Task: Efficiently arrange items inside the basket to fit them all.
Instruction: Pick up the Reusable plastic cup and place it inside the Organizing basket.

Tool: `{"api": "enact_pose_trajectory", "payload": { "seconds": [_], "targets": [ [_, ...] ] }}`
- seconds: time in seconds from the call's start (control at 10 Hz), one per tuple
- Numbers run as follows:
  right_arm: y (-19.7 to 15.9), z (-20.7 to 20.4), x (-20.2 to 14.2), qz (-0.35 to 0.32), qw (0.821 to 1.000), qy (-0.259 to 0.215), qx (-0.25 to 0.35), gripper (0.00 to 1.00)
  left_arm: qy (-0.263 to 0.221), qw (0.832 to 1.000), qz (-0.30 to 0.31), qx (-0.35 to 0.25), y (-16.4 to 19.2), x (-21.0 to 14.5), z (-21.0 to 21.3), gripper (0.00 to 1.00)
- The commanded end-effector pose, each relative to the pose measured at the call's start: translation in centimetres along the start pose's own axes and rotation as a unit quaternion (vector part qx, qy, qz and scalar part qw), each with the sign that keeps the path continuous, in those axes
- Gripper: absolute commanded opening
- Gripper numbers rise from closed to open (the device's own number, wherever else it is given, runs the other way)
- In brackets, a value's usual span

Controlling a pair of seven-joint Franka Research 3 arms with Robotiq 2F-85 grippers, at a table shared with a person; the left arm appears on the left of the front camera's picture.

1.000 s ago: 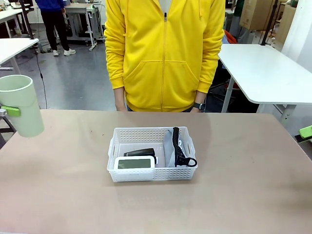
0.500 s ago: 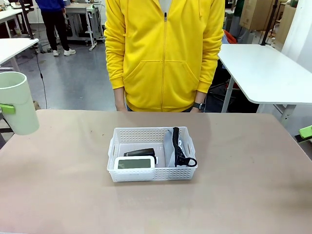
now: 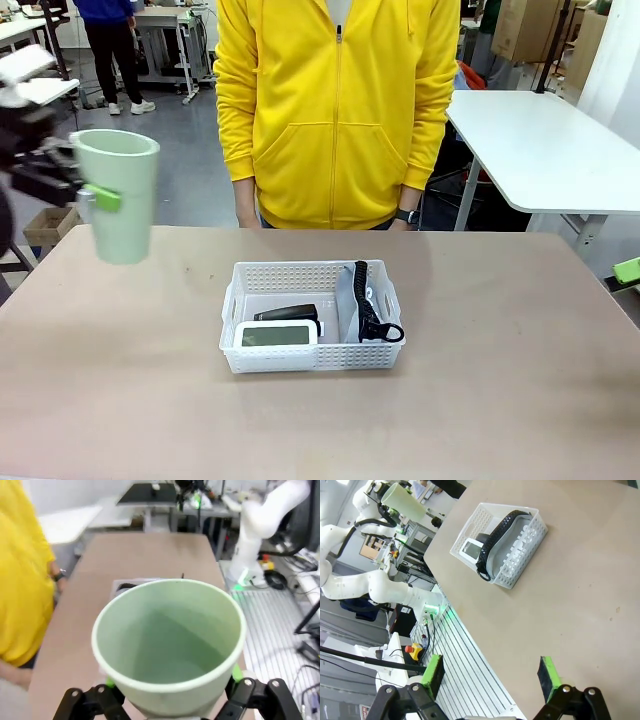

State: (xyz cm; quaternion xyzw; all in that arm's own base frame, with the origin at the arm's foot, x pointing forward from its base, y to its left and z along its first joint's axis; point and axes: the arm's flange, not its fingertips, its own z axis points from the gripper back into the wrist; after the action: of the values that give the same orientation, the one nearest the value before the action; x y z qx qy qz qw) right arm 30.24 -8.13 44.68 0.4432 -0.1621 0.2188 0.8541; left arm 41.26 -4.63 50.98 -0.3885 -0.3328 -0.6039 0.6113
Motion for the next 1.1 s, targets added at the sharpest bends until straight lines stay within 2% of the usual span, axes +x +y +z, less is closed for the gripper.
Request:
{"api": "enact_pose_trajectory", "payload": {
  "seconds": [0.0, 0.2, 0.4, 0.5, 0.6, 0.7, 0.8, 1.0],
  "targets": [
    [0.0, -0.1, 0.2, 0.012, 1.0, -0.013, 0.009, 1.0, 0.113, 0.992, 0.019, -0.053, 3.4, 2.5, -4.9, 0.89],
    [0.0, -0.1, 0.2, 0.012, 1.0, -0.013, 0.009, 1.0, 0.228, 0.972, 0.015, -0.048, 4.1, 3.9, -11.2, 0.89],
    [0.0, -0.1, 0.2, 0.012, 1.0, -0.013, 0.009, 1.0, 0.333, 0.942, 0.012, -0.043, 5.2, 4.4, -16.2, 0.89],
    [0.0, -0.1, 0.2, 0.012, 1.0, -0.013, 0.009, 1.0, 0.371, 0.927, 0.01, -0.056, 6.1, 4.8, -18.2, 0.89],
    [0.0, -0.1, 0.2, 0.012, 1.0, -0.013, 0.009, 1.0, 0.377, 0.925, 0.004, -0.057, 6.7, 5.3, -19.4, 0.89],
    [0.0, -0.1, 0.2, 0.012, 1.0, -0.013, 0.009, 1.0, 0.354, 0.934, 0.001, -0.048, 7.0, 5.9, -19.9, 0.89],
    [0.0, -0.1, 0.2, 0.012, 1.0, -0.013, 0.009, 1.0, 0.36, 0.931, -0.003, -0.056, 5.2, 3.8, -19.5, 0.89],
    [0.0, -0.1, 0.2, 0.012, 1.0, -0.013, 0.009, 1.0, 0.36, 0.931, -0.003, -0.056, 5.2, 3.8, -19.5, 0.89]
  ]
}}
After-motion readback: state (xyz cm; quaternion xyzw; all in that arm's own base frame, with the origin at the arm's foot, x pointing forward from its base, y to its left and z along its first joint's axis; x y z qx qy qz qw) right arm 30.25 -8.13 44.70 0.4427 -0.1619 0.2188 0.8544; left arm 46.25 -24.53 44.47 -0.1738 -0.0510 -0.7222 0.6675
